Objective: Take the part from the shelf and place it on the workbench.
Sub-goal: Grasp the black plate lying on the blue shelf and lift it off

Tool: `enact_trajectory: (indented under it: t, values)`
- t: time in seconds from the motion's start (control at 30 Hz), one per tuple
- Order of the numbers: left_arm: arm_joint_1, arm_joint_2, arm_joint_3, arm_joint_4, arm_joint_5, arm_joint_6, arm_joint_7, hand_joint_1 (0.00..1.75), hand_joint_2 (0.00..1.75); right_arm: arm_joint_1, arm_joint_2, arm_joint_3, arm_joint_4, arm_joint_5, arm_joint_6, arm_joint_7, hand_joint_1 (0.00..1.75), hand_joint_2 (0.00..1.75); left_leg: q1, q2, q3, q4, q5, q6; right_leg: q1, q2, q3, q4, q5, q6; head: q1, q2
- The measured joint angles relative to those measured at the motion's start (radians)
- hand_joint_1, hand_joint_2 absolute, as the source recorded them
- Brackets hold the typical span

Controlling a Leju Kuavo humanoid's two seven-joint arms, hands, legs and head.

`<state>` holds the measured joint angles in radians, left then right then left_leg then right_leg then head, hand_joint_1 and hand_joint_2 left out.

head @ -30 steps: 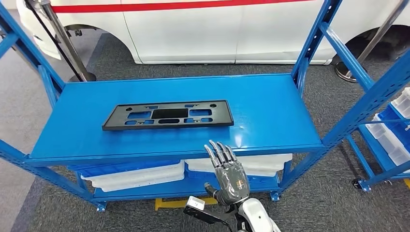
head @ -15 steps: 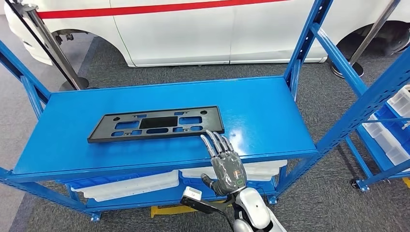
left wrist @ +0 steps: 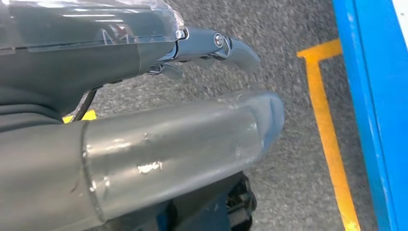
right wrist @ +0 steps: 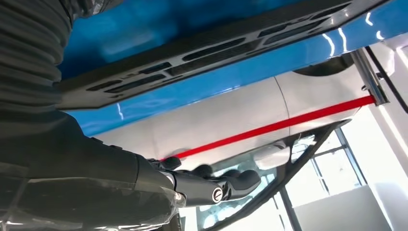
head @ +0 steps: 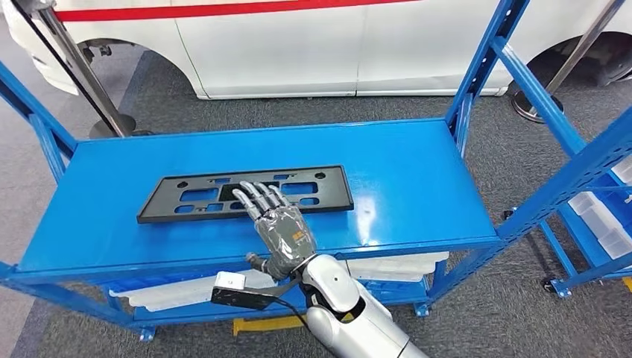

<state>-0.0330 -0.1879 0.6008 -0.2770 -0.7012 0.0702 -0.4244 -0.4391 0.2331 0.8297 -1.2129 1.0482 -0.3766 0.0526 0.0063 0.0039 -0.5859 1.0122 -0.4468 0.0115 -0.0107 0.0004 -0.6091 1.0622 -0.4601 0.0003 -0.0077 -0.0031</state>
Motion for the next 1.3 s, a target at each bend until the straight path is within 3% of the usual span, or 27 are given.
enact_trajectory:
  t: [0.1,0.17,0.27,0.33,0.37,0.43,0.5,0.6,0.67,0.73,0.8,0.83,0.87,0.9,0.93,1.0,1.03,1.17,1.23,1.3]
  values:
    - [-0.006,0.0,0.008,0.0,-0.011,-0.01,0.0,0.0,0.0,-0.022,0.02,0.017,0.067,-0.032,-0.019,0.004,0.0,1.75,0.001,0.001,-0.004,0.002,-0.003,-0.016,0.004,0.003,0.004,-0.018,-0.001,-0.015,0.0,0.0]
    - [-0.009,0.0,0.011,0.0,-0.015,-0.015,-0.001,0.0,0.0,-0.032,0.032,0.023,0.109,-0.046,-0.031,0.003,0.0,1.75,0.004,0.001,-0.015,0.029,-0.024,-0.026,0.002,0.004,0.008,-0.025,0.002,-0.027,0.0,0.0]
    - [-0.01,0.0,0.014,0.0,-0.019,-0.018,-0.002,0.0,0.0,-0.044,0.045,0.027,0.16,-0.056,-0.047,-0.003,0.0,1.75,0.006,0.0,-0.096,0.203,-0.107,-0.037,0.004,0.002,0.013,-0.028,0.001,-0.04,-0.001,0.0]
    - [-0.009,0.0,0.016,0.0,-0.019,-0.018,-0.002,0.0,0.0,-0.046,0.048,0.031,0.187,-0.058,-0.05,-0.004,0.0,1.75,0.007,0.0,-0.142,0.288,-0.124,-0.039,0.007,0.003,0.016,-0.027,-0.002,-0.042,-0.001,0.0]
    - [-0.009,0.0,0.017,0.001,-0.02,-0.018,-0.002,0.0,0.0,-0.047,0.048,0.033,0.198,-0.059,-0.05,-0.004,0.0,1.75,0.007,0.0,-0.139,0.275,-0.105,-0.038,0.008,0.004,0.017,-0.027,-0.003,-0.043,-0.001,0.0]
    - [-0.009,0.0,0.019,0.001,-0.022,-0.018,-0.002,0.0,0.0,-0.05,0.052,0.036,0.214,-0.062,-0.048,-0.001,0.0,1.75,0.006,0.0,-0.081,0.15,-0.034,-0.031,0.008,0.007,0.023,-0.025,-0.008,-0.04,-0.001,0.0]
    - [-0.012,0.001,0.026,0.001,-0.03,-0.018,-0.002,0.0,0.0,-0.057,0.055,0.04,0.231,-0.069,-0.046,0.005,0.0,1.75,0.002,-0.003,-0.024,0.033,0.005,-0.023,0.011,0.01,0.026,-0.024,-0.011,-0.032,0.0,0.0]
    - [-0.014,0.001,0.038,0.001,-0.043,-0.021,0.001,0.0,0.0,-0.063,0.057,0.043,0.27,-0.075,-0.054,0.01,0.0,1.75,-0.002,-0.007,-0.01,0.002,0.006,-0.011,0.013,0.011,0.026,-0.028,-0.011,-0.018,0.0,0.0]
    - [-0.014,0.0,0.045,0.001,-0.051,-0.028,0.002,0.0,0.0,-0.066,0.058,0.043,0.3,-0.076,-0.072,0.014,0.0,1.75,0.002,-0.005,-0.005,-0.009,0.011,0.001,0.013,0.01,0.021,-0.01,-0.028,-0.008,0.0,0.0]
    - [-0.017,0.0,0.054,0.001,-0.058,-0.034,0.002,0.0,0.0,-0.072,0.058,0.043,0.333,-0.076,-0.091,0.017,0.0,1.75,0.005,-0.003,-0.001,-0.016,0.014,0.011,0.011,0.008,-0.019,0.08,-0.08,-0.002,0.0,0.0]
    - [-0.019,0.0,0.062,0.001,-0.062,-0.036,0.002,0.0,0.0,-0.075,0.058,0.043,0.364,-0.075,-0.099,0.019,0.0,1.75,0.004,-0.002,-0.001,-0.016,0.014,0.015,0.009,0.007,-0.086,0.21,-0.134,0.002,0.0,0.0]
    - [-0.018,0.0,0.064,0.001,-0.063,-0.036,0.002,0.0,0.0,-0.074,0.058,0.043,0.376,-0.075,-0.1,0.019,0.0,1.75,0.004,-0.002,-0.001,-0.015,0.013,0.015,0.007,0.006,-0.107,0.246,-0.139,0.004,0.0,0.0]
    - [-0.018,0.0,0.066,0.001,-0.064,-0.036,0.002,0.0,0.0,-0.074,0.058,0.043,0.385,-0.075,-0.1,0.02,0.0,1.75,0.004,-0.002,-0.001,-0.014,0.012,0.015,0.006,0.006,-0.11,0.245,-0.124,0.004,0.0,0.0]
    - [-0.018,0.0,0.067,0.001,-0.064,-0.036,0.002,0.0,0.0,-0.075,0.058,0.043,0.392,-0.074,-0.102,0.02,0.0,1.75,0.004,-0.002,0.001,-0.013,0.011,0.014,0.005,0.005,-0.093,0.204,-0.092,0.004,0.0,0.0]
    - [-0.019,0.0,0.068,0.001,-0.065,-0.037,0.002,0.0,0.0,-0.076,0.058,0.043,0.398,-0.073,-0.104,0.023,0.0,1.75,0.004,-0.002,0.003,-0.012,0.009,0.012,0.004,0.003,-0.06,0.134,-0.052,0.002,0.0,0.0]
    - [-0.019,0.0,0.073,0.001,-0.07,-0.038,0.002,0.0,0.0,-0.08,0.059,0.043,0.41,-0.069,-0.115,0.03,0.0,1.75,0.0,-0.003,0.003,-0.005,0.003,0.005,0.006,-0.001,-0.003,0.013,-0.005,-0.004,0.0,0.0]
    - [-0.019,0.0,0.077,0.001,-0.074,-0.039,0.002,0.0,0.0,-0.081,0.059,0.042,0.417,-0.064,-0.124,0.033,0.0,1.75,-0.001,-0.003,0.003,-0.002,0.001,0.0,0.007,-0.001,0.01,-0.016,0.001,-0.007,0.0,0.0]
    - [-0.021,0.0,0.093,0.001,-0.09,-0.039,0.001,0.0,0.0,-0.083,0.06,0.032,0.449,-0.045,-0.164,0.036,0.0,1.75,0.002,-0.001,-0.002,0.013,-0.014,-0.021,0.009,0.003,0.016,-0.032,0.004,-0.029,0.0,0.0]
    - [-0.021,0.0,0.102,0.001,-0.098,-0.039,0.001,0.0,0.0,-0.083,0.062,0.021,0.46,-0.042,-0.175,0.032,0.0,1.75,0.005,-0.002,-0.037,0.094,-0.063,-0.029,0.006,0.002,0.02,-0.038,0.006,-0.039,0.0,0.0]
    - [-0.02,0.0,0.109,0.001,-0.106,-0.039,0.002,0.0,0.0,-0.082,0.062,0.012,0.47,-0.039,-0.179,0.029,0.0,1.75,0.006,-0.002,-0.1,0.226,-0.12,-0.034,0.008,0.003,0.02,-0.037,0.005,-0.044,0.0,0.0]
